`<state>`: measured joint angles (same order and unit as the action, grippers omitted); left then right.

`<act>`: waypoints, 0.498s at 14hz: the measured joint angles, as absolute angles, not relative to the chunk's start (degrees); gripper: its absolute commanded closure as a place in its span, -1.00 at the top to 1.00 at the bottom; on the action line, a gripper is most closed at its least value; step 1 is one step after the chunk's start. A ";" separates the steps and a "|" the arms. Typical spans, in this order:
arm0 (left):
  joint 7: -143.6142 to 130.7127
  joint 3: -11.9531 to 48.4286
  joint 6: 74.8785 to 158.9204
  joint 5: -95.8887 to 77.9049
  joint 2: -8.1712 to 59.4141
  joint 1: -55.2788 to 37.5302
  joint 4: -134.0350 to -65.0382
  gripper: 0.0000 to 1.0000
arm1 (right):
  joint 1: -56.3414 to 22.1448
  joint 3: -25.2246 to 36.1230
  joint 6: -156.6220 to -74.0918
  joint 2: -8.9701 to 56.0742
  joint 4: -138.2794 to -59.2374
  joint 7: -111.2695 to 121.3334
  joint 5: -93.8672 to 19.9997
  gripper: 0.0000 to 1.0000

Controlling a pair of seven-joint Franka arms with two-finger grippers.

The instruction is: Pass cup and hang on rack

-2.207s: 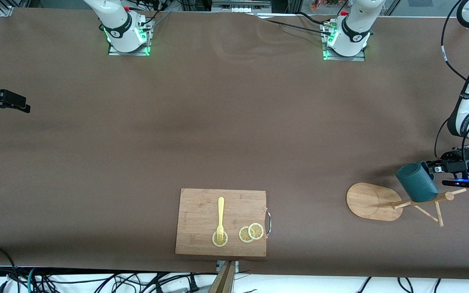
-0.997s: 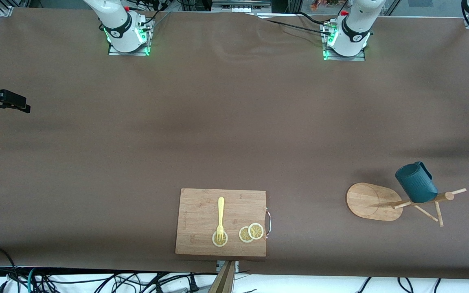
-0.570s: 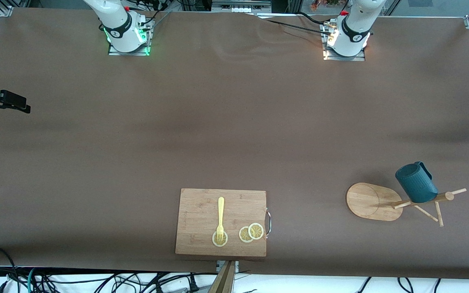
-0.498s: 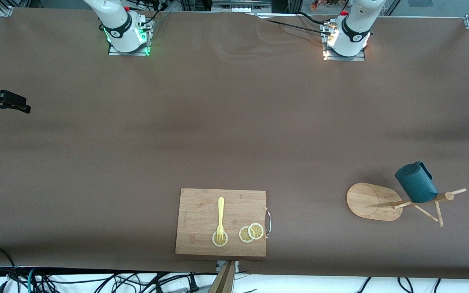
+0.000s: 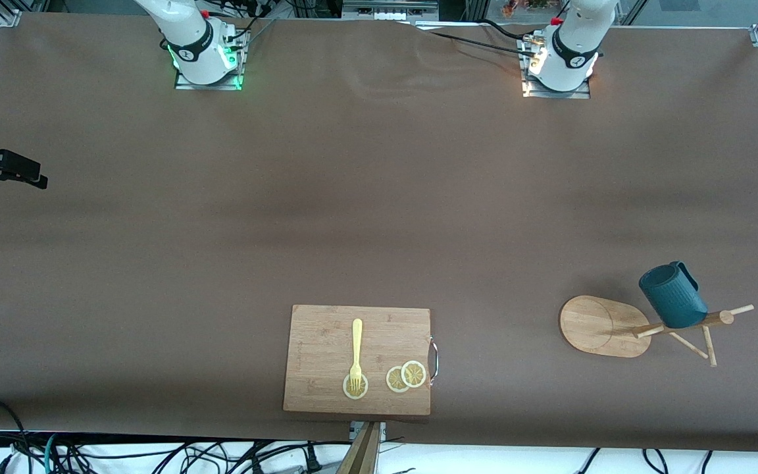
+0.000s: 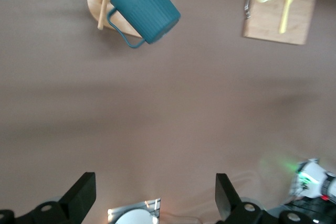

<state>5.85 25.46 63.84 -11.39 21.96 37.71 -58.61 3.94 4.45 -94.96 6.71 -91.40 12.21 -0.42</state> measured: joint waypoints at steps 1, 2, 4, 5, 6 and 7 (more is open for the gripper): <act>3.38 25.47 63.97 -9.83 20.79 35.05 -59.48 1.00 | 3.94 4.46 -95.79 6.92 -91.40 12.18 -0.51 1.00; 1.33 25.48 64.29 -8.47 19.73 32.76 -60.58 1.00 | 3.94 4.47 -96.46 7.10 -91.41 12.17 -0.52 1.00; -1.23 25.47 65.85 -6.42 17.57 29.60 -63.44 1.00 | 3.95 4.52 -97.03 7.11 -91.35 12.17 -0.52 1.00; -2.04 25.48 67.01 -5.86 16.24 28.48 -65.34 1.00 | 3.95 4.55 -97.15 6.99 -91.17 12.17 -0.52 1.00; -2.37 25.48 68.19 -5.64 14.78 27.74 -67.41 1.00 | 3.95 4.55 -97.16 6.76 -90.90 12.14 -0.52 1.00; -2.67 25.51 69.41 -5.61 13.21 27.31 -69.67 1.00 | 3.93 4.54 -97.16 6.48 -90.69 11.79 -0.46 1.00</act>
<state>-2.67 25.51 69.41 -5.61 13.21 27.31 -69.67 3.93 4.54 -97.16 6.48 -90.69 11.79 -0.46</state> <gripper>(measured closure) 0.000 0.000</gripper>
